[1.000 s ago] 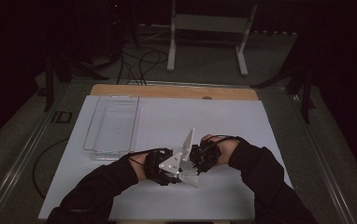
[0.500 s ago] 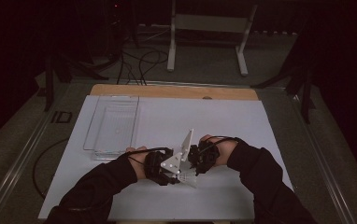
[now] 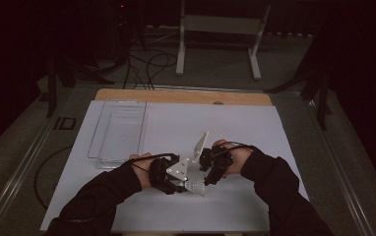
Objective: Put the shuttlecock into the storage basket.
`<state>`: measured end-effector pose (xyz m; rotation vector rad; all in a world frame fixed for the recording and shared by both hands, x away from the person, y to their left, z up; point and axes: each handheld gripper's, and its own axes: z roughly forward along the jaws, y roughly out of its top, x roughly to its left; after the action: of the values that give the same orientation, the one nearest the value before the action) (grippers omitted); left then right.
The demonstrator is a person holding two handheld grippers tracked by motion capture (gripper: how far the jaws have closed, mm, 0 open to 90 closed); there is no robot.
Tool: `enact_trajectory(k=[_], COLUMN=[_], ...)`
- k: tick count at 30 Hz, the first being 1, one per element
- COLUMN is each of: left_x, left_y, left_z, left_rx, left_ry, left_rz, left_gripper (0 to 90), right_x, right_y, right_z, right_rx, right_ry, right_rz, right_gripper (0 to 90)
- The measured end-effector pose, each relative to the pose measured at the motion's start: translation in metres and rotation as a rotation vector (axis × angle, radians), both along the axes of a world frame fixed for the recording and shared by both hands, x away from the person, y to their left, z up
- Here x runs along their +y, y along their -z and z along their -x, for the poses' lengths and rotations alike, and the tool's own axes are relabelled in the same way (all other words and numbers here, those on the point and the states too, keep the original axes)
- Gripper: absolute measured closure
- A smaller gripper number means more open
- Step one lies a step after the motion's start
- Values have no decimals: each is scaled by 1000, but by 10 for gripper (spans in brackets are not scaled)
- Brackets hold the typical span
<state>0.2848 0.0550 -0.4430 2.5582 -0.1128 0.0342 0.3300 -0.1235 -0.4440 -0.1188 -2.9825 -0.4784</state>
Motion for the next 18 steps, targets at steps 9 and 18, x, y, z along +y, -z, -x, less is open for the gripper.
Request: enact_trajectory(k=[9,18], left_x=[8,21], left_y=[0,-3], left_z=[-1,-4], left_rx=[33,56], left_ry=[-24,-71], left_rz=[-13,-32], left_gripper=[660,660], right_x=[-5,-12], right_y=[4,9], right_z=[-4,-7], right_rx=[-3,-17], right_ry=[95,167], right_rz=[-9,-24], right_gripper=[280,168])
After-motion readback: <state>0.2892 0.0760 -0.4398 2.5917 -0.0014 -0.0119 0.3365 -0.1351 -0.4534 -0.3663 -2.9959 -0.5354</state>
